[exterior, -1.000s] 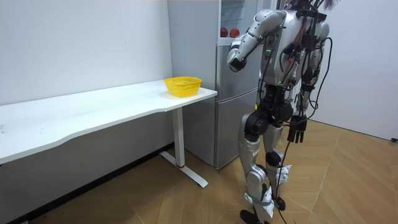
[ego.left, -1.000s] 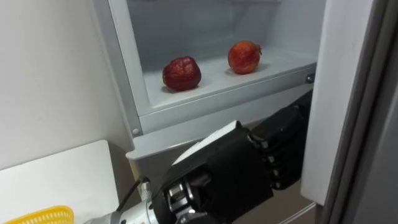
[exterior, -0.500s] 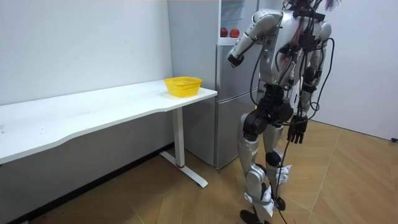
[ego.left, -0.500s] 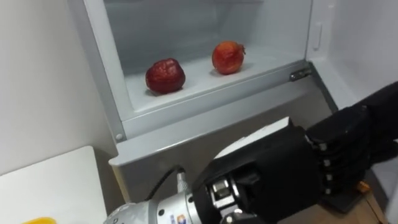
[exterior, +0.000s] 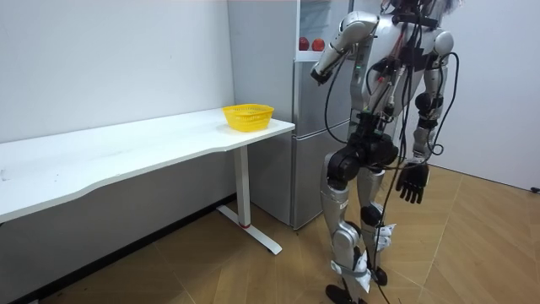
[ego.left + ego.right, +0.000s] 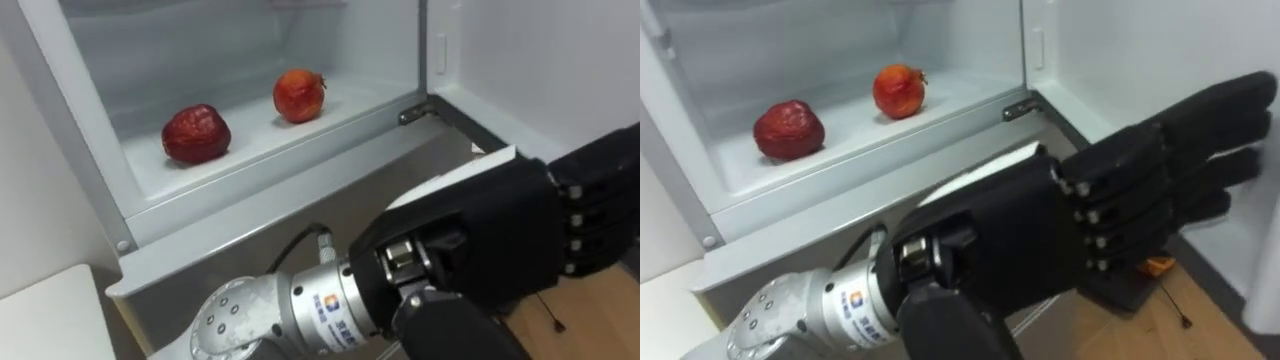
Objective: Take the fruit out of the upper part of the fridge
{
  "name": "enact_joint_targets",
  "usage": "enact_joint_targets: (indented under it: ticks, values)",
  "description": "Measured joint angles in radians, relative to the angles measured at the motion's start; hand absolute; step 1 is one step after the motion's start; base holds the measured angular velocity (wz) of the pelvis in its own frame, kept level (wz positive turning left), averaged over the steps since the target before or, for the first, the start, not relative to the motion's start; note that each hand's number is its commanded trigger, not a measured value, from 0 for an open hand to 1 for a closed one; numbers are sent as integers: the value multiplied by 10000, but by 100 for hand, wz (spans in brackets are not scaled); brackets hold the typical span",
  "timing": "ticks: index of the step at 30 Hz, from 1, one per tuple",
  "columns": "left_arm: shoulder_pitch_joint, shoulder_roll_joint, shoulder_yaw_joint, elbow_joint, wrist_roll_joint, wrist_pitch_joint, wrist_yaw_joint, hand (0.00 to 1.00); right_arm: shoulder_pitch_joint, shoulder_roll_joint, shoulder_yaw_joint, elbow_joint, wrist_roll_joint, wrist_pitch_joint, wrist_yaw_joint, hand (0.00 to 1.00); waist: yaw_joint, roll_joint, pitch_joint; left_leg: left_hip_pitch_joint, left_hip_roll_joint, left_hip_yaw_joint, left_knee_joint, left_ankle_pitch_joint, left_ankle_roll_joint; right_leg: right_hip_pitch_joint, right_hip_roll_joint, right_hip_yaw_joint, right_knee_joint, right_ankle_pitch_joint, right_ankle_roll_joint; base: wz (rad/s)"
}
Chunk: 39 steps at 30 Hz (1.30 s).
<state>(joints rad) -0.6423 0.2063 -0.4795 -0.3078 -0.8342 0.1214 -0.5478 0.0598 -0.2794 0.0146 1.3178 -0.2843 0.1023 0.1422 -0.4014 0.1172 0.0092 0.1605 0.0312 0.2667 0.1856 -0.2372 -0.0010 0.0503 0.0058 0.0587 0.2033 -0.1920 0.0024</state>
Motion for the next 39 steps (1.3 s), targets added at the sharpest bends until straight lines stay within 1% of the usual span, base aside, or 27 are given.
enact_joint_targets:
  ticks: [3, 6, 8, 14, 16, 18, 19, 20, 21, 22, 23, 24, 25, 26, 27, 28, 29, 30, 31, 32, 33, 34, 35, 36, 37, 38, 39]
  values:
    - [-5, -115, -1, -76, 6, 0, 9, 0, -19, -41, -4, 23, 65, 29, 22, 0, -77, -1, 0, 9, 16, 43, -6, 0, 0, -10, 25, 71, 0, 6, -9, -7]
    - [-6, -305, -2, -75, 15, 1, 67, 0, -13, -41, -2, 29, 93, 85, 30, 0, -101, -3, 1, 18, 31, 51, -6, 0, 0, -12, 18, 80, 0, 7, -12, 0]
    - [-6, -496, -42, -76, 53, 0, 158, 0, -19, -41, 2, 23, 59, 86, 28, 0, -111, -4, 1, 20, 68, 55, -6, -1, -1, -12, 13, 77, -1, 7, -12, 0]
    - [-9, -751, -92, -74, 225, 0, 223, 0, -32, -35, 4, 31, 93, 82, 18, 0, -90, -8, 4, 84, 62, 62, -6, -1, -1, -6, 27, 77, -8, 10, -16, 0]
    - [-9, -744, -89, -74, 225, 0, 240, 0, -41, -29, 0, 84, 66, 74, 5, 0, -53, -10, 5, 130, 54, 72, -47, -1, -2, 4, 54, 86, 3, 20, -34, -3]
    - [-7, -569, -78, -77, 328, -1, 320, 0, -48, -17, 0, 125, 38, 76, 0, 0, 10, -18, 10, 242, 78, 68, -199, -1, -2, 18, 137, 175, 5, 37, -62, -10]
    - [-6, -413, -74, -86, 494, -5, 415, 0, -50, -18, 4, 123, 61, 70, -13, 0, 85, -33, 21, 273, 96, 69, -264, -1, -2, 17, 170, 199, 1, 53, -87, -18]
    - [-2, -286, -12, -82, 764, -5, 494, 0, -22, -22, 3, 107, 149, 25, -105, 0, 269, -54, 35, 255, 106, 57, -264, 0, -3, 36, 178, 209, 26, 67, -110, -19]
    - [13, -241, 71, -88, 1013, -5, 541, 0, -12, -15, 1, 110, 161, 27, -173, 0, 361, -57, 38, 248, 113, 54, -263, 0, -3, 21, 183, 209, 41, 73, -118, -12]
    - [66, -105, 312, -172, 1617, -5, 761, 0, 22, -7, -21, 108, 126, -1, -272, 0, 525, -69, 46, 239, 116, 28, -260, 2, -5, 6, 188, 198, 90, 75, -120, 0]
    - [318, 137, 672, -487, 2344, -10, 1087, 0, 21, -1, -138, 106, 81, -36, -340, 0, 632, -92, 62, 240, 117, -2, -257, 4, -7, 6, 188, 171, 131, 71, -122, 8]
    - [461, 221, 868, -636, 2718, -15, 1202, 0, 36, 14, -188, 106, 85, -61, -370, 0, 737, -102, 68, 247, 117, -50, -253, 5, -8, 10, 188, 155, 150, 65, -126, 10]
    - [824, 401, 1349, -1019, 3410, -55, 1450, 0, 102, 52, -275, 105, 67, -192, -423, 0, 969, -150, 81, 258, 125, -140, -248, 5, -9, 21, 191, 102, 173, 60, -134, 16]
    - [1158, 603, 1836, -1281, 3833, -281, 1629, 0, 152, 101, -386, 114, 32, -320, -437, 0, 1175, -217, 112, 258, 126, -269, -247, 6, -11, 35, 185, 9, 192, 57, -139, 21]
    - [1349, 669, 2082, -1372, 3980, -418, 1737, 0, 183, 110, -386, 136, 48, -409, -443, 0, 1348, -249, 126, 246, 126, -312, -248, 7, -12, 25, 173, -54, 206, 53, -146, 19]
    - [1890, 797, 2663, -1677, 4198, -642, 2071, 0, 242, 136, -389, 153, 66, -573, -468, 0, 1660, -345, 146, 243, 131, -341, -248, 21, -34, 15, 179, -70, 207, 53, -146, 18]
    - [2447, 933, 3294, -1978, 4441, -795, 2400, 0, 369, 203, -502, 118, 32, -711, -563, 0, 1958, -465, 104, 196, 133, -442, -242, 35, -57, 29, 165, -198, 186, 48, -156, 23]
    - [2678, 1015, 3643, -2126, 4537, -828, 2544, 0, 466, 257, -632, 104, 34, -792, -619, 0, 2094, -546, 56, 150, 135, -570, -234, 35, -58, 35, 147, -323, 177, 39, -171, 40]
    - [3089, 1181, 4375, -2368, 4550, -959, 2901, 0, 661, 347, -928, 147, 40, -911, -719, 0, 2279, -731, -7, 86, 136, -766, -211, 37, -60, 40, 147, -441, 161, 23, -195, 43]
    - [3452, 1299, 5139, -2539, 4636, -1158, 3296, 0, 806, 447, -1293, 155, 19, -937, -820, 0, 2581, -822, -80, 95, 142, -867, -206, 39, -64, 51, 139, -546, 152, 7, -213, 34]
    - [3625, 1296, 5536, -2607, 4757, -1290, 3494, 0, 904, 470, -1444, 160, 0, -939, -879, 0, 2776, -881, -98, 102, 149, -866, -205, 39, -64, 72, 139, -579, 141, 4, -217, 20]
    - [3970, 1290, 6215, -2719, 4860, -1529, 3930, 0, 994, 478, -1565, 160, -43, -995, -1017, 0, 3072, -980, -100, 124, 153, -915, -205, 39, -64, 163, 135, -639, 72, 5, -216, 23]
    - [4185, 1292, 6773, -2756, 5085, -1707, 4445, 0, 1134, 479, -1570, 182, -118, -1048, -1171, 0, 3261, -1077, -114, 155, 138, -1163, -206, 37, -66, 324, 114, -793, -40, 11, -210, 35]
    - [4253, 1288, 7025, -2758, 5160, -1762, 4722, 0, 1196, 480, -1577, 176, -192, -1057, -1209, 0, 3300, -1106, -101, 186, 131, -1246, -206, 36, -67, 405, 99, -898, -62, 11, -209, 44]
    - [4414, 1287, 7487, -2778, 5246, -1907, 5283, 0, 1286, 496, -1662, 93, -355, -1090, -1270, 0, 3448, -1096, -95, 253, 122, -1358, -221, 36, -67, 525, 94, -930, -109, 12, -208, 24]
    - [4537, 1288, 7918, -2820, 5477, -2105, 5913, 0, 1313, 542, -1720, 32, -565, -1143, -1357, 0, 3656, -1099, -123, 309, 115, -1359, -216, 36, -67, 605, 86, -942, -180, 14, -205, 12]
    - [4544, 1285, 8107, -2829, 5585, -2194, 6214, 0, 1313, 574, -1749, -16, -679, -1164, -1385, 0, 3724, -1094, -119, 325, 114, -1369, -216, 36, -67, 634, 83, -966, -186, 14, -205, 6]
